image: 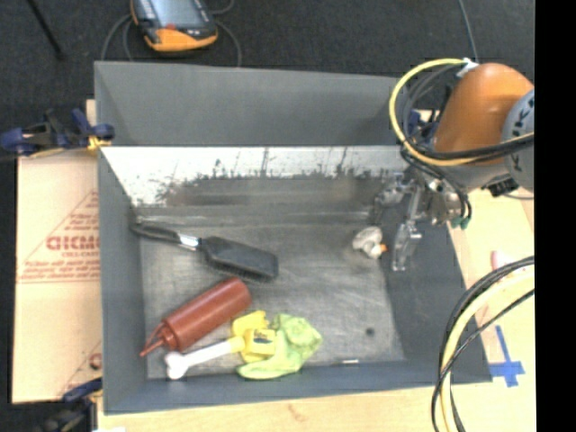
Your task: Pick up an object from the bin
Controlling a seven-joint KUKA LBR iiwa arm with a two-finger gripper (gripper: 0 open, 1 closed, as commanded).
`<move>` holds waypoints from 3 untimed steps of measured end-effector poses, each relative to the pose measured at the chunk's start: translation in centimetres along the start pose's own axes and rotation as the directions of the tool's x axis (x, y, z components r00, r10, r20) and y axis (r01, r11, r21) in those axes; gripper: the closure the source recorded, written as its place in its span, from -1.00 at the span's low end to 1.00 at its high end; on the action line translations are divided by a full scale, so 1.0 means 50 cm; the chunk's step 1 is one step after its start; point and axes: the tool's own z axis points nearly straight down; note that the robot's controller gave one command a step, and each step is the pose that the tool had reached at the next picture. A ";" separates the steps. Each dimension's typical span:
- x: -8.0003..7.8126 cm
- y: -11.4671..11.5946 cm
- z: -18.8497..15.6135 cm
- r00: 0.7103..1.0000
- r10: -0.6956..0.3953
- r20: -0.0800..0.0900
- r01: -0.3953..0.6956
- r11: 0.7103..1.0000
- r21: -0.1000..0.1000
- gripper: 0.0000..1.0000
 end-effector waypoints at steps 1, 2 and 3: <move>-0.009 0.003 0.123 1.000 -0.003 0.000 0.003 1.000 -0.002 -1.00; 0.013 0.002 0.118 0.998 0.068 -0.003 -0.068 0.998 -0.004 1.00; 0.013 0.002 0.118 0.998 0.067 -0.003 -0.067 0.998 -0.004 1.00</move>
Offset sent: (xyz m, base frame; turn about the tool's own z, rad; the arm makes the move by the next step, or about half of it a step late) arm -0.0070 0.0016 -0.0601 0.0689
